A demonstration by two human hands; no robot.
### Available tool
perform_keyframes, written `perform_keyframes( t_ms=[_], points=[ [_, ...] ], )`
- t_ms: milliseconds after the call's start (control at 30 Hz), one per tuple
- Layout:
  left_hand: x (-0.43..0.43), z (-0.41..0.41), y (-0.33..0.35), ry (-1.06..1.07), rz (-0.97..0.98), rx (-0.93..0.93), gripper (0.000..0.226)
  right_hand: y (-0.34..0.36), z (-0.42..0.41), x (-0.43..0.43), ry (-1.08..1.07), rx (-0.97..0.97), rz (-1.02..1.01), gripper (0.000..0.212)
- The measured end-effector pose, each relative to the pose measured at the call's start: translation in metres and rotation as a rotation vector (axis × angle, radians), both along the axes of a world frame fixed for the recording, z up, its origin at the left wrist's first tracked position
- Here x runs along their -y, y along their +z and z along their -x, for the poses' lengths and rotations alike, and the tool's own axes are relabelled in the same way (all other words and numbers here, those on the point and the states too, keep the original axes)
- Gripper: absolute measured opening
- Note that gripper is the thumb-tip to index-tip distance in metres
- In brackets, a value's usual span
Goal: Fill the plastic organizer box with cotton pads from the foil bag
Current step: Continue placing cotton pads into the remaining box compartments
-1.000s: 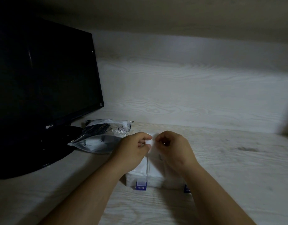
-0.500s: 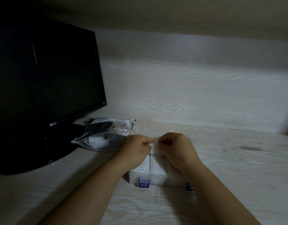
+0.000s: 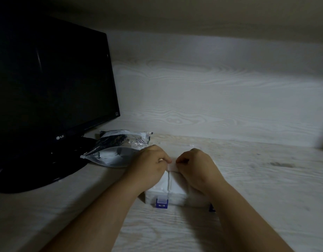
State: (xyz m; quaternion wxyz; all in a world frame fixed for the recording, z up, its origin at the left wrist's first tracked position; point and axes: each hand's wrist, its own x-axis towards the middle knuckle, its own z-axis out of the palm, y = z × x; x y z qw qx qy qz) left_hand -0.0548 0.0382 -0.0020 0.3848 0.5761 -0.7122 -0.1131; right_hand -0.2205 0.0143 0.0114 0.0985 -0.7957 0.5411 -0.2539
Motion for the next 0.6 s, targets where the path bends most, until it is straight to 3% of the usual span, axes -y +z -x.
perform_keyframes(
  t_ms=[100, 267, 400, 600],
  points=[
    [-0.005, -0.002, 0.007, -0.008, -0.041, -0.010, 0.023, 0.006, 0.001, -0.005, 0.003, 0.030, -0.023, 0.027],
    [-0.010, 0.001, 0.008, -0.005, -0.068, 0.158, 0.044, 0.010, -0.001, -0.008, 0.022, -0.034, -0.121, 0.032],
    [-0.008, -0.001, 0.005, -0.034, -0.066, 0.178, 0.056, 0.012, 0.000, -0.010, 0.033, -0.057, -0.150, 0.036],
    [-0.009, -0.007, 0.009, 0.095, -0.050, -0.053, 0.026, 0.012, 0.004, -0.011, 0.023, 0.061, -0.052, 0.031]
  ],
)
